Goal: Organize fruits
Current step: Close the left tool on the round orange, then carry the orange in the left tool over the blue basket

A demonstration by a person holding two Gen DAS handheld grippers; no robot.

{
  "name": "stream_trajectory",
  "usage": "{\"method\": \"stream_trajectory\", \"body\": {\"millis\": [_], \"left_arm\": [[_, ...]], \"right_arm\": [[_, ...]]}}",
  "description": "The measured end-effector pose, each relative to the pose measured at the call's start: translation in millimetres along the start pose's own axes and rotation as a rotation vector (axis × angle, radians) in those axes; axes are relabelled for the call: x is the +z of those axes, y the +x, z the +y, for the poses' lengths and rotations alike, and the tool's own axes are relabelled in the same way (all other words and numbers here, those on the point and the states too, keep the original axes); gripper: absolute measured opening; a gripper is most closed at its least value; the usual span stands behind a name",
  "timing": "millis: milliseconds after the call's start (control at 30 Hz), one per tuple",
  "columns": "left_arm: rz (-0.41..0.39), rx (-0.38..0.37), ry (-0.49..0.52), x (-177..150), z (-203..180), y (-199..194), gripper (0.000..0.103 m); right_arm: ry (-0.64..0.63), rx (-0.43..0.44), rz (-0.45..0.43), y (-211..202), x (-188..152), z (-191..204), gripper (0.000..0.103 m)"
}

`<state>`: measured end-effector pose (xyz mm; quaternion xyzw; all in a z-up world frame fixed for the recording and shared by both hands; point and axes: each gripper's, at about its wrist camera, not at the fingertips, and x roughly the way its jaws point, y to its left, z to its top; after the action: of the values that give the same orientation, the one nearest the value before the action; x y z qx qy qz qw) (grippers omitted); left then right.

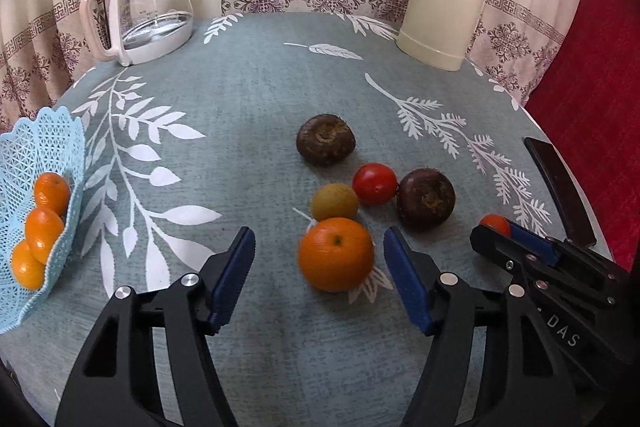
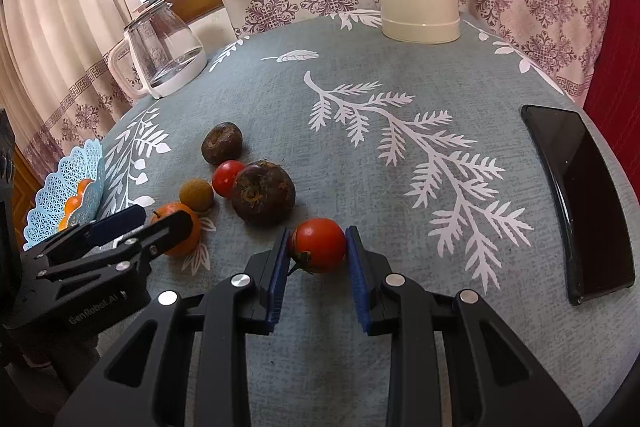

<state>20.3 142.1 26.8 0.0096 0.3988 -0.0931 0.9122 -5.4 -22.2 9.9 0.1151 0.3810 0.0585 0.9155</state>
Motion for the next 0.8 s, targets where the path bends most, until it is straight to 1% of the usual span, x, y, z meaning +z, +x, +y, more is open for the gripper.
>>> {"method": "stream_trajectory", "body": {"millis": [33,100,167,233,267,433,533,700,800], "left_arm": [[0.004,-0.003,-0.001,-0.4,-0.2,1.4,0.062],[0.010,-0.011,-0.008,-1.1,1.0,3.5,0.058],[0.018,-0.042,-0.028,-1.7,3.4,5.8,0.053],[0.021,-0.075,-0.041,-2.2,4.1,6.2,0.042],[0.021,-0.088,-0.043,-2.5,3.6,5.9,0.041],[0.014,-0.085,-0.044,-4.0,2.9,3.4,0.041],[0.013,-0.069,-0.050,-5.1,4.5,1.5,0.041],[-0.009,-0.027,-0.051,-6.0,8.4,-7.3,0.041],[-0.019,0.016,-0.046,-5.5,10.9,-13.4,0.041]], "right_arm": [[0.000,0.000,0.000,0.0,0.0,0.0,0.028],[0.000,0.000,0.000,0.0,0.0,-0.1,0.028],[0.001,0.000,0.001,0.1,0.0,-0.1,0.028],[0.001,0.000,0.000,0.0,0.0,-0.1,0.028],[0.001,0.001,0.000,-0.1,-0.2,0.1,0.028],[0.004,0.003,-0.003,0.2,-0.7,0.0,0.028],[0.004,0.005,-0.008,-0.3,-0.9,-0.3,0.028],[0.004,0.008,-0.014,-1.8,-1.0,-1.2,0.028],[0.004,0.010,-0.017,-2.6,-0.9,-1.1,0.028]]}}
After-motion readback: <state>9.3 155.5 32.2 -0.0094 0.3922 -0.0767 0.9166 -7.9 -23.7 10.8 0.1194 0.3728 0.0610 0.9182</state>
